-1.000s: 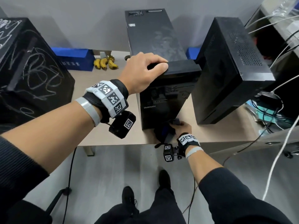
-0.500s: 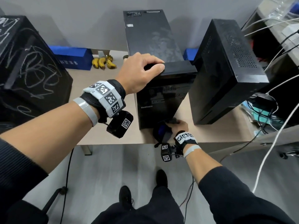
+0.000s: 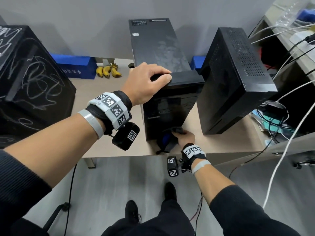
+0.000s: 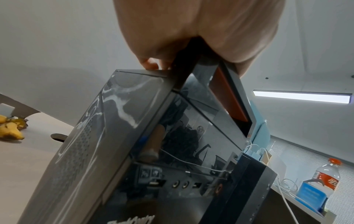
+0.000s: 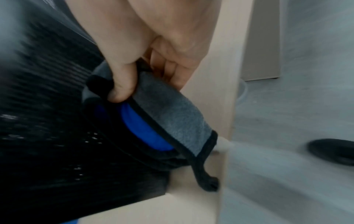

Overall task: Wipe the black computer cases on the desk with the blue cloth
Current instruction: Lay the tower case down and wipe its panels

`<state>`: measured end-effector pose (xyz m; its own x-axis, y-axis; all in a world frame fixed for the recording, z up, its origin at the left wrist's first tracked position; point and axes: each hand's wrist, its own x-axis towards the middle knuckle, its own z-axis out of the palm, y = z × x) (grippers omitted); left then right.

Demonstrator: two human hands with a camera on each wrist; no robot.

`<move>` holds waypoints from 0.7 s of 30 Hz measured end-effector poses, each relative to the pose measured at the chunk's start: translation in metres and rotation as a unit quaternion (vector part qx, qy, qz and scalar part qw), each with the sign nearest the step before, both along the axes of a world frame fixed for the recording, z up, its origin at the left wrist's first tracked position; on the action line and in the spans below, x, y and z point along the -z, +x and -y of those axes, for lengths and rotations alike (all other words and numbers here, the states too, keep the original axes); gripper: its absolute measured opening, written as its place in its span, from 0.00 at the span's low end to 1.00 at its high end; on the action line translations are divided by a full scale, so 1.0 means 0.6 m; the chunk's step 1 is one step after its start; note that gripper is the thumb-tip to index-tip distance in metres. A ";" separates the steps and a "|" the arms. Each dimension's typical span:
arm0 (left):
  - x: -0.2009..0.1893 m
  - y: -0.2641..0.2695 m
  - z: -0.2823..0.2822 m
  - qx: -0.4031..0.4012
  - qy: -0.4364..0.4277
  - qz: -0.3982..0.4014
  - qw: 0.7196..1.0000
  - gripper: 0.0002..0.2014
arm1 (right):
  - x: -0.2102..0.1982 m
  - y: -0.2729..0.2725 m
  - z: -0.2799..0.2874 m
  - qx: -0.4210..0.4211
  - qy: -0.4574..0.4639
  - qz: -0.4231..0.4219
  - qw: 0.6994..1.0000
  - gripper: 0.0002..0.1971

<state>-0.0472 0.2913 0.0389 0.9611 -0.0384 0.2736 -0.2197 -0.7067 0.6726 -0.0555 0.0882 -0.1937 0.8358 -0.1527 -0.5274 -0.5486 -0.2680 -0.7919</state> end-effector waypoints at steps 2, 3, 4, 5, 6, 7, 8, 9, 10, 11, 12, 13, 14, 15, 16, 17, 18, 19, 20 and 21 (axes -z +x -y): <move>0.003 0.000 0.000 0.004 -0.002 0.007 1.000 0.19 | -0.022 0.008 0.007 0.064 0.071 0.047 0.994 0.05; 0.005 -0.001 0.000 0.005 -0.005 0.009 1.000 0.18 | -0.025 0.012 0.011 0.086 0.095 0.062 0.990 0.07; 0.007 -0.001 -0.001 0.005 -0.006 0.012 1.000 0.18 | -0.026 0.014 0.012 0.098 0.101 0.071 0.988 0.07; 0.007 -0.001 -0.001 0.004 -0.004 0.014 1.000 0.17 | -0.025 0.013 0.010 0.097 0.091 0.067 0.989 0.07; 0.008 -0.002 0.000 0.003 -0.002 0.014 1.000 0.17 | -0.017 0.011 0.005 0.086 0.071 0.055 0.992 0.07; 0.008 -0.002 -0.001 0.001 -0.002 0.015 1.000 0.17 | -0.012 0.007 -0.005 0.065 0.051 0.037 0.996 0.07; 0.008 -0.001 -0.001 0.000 -0.003 0.016 1.000 0.17 | -0.005 0.003 -0.014 0.027 0.023 0.008 0.999 0.07; 0.010 -0.001 0.000 -0.001 -0.006 0.016 1.000 0.16 | 0.001 -0.003 -0.022 -0.037 -0.021 -0.022 0.999 0.10; 0.010 -0.001 -0.001 -0.003 -0.008 0.017 1.000 0.16 | 0.003 -0.007 -0.030 -0.108 -0.073 -0.046 0.990 0.15; 0.009 -0.001 -0.001 -0.006 -0.008 0.018 1.000 0.16 | 0.001 -0.009 -0.036 -0.165 -0.109 -0.060 0.978 0.19; 0.007 -0.001 -0.001 -0.008 -0.005 0.015 1.000 0.16 | 0.001 -0.010 -0.041 -0.181 -0.121 -0.067 0.974 0.21; 0.006 -0.001 -0.001 -0.008 -0.004 0.011 1.000 0.17 | 0.002 -0.008 -0.044 -0.191 -0.121 -0.077 0.971 0.22; 0.005 -0.002 0.000 -0.007 -0.004 0.007 1.000 0.17 | 0.005 -0.007 -0.041 -0.188 -0.113 -0.087 0.972 0.23; 0.005 -0.003 0.001 -0.006 -0.004 0.007 1.000 0.17 | 0.006 -0.006 -0.037 -0.177 -0.095 -0.084 0.976 0.22; 0.004 -0.003 0.000 -0.007 -0.001 0.009 1.000 0.17 | 0.005 -0.004 -0.032 -0.136 -0.058 -0.065 0.987 0.19; 0.003 -0.003 0.001 -0.006 0.002 0.011 1.000 0.18 | -0.002 -0.002 -0.025 -0.075 -0.005 -0.039 0.996 0.12; 0.003 -0.002 0.001 -0.005 0.002 0.010 1.000 0.18 | -0.008 0.000 -0.015 -0.009 0.052 -0.010 0.999 0.05; 0.003 -0.002 0.001 -0.003 0.003 0.008 1.000 0.18 | -0.011 0.005 -0.003 0.049 0.100 0.020 0.994 0.05; 0.003 -0.003 0.001 -0.002 0.003 0.009 1.000 0.18 | -0.017 0.008 0.009 0.077 0.128 0.043 0.988 0.07; 0.005 -0.001 0.000 -0.001 0.004 0.014 1.000 0.18 | -0.020 0.012 0.018 0.084 0.136 0.065 0.985 0.07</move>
<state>-0.0478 0.2911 0.0361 0.9532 -0.0381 0.2999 -0.2361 -0.7133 0.6599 -0.0481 0.0773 -0.1814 0.8741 -0.1622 -0.4579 -0.4564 0.0487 -0.8884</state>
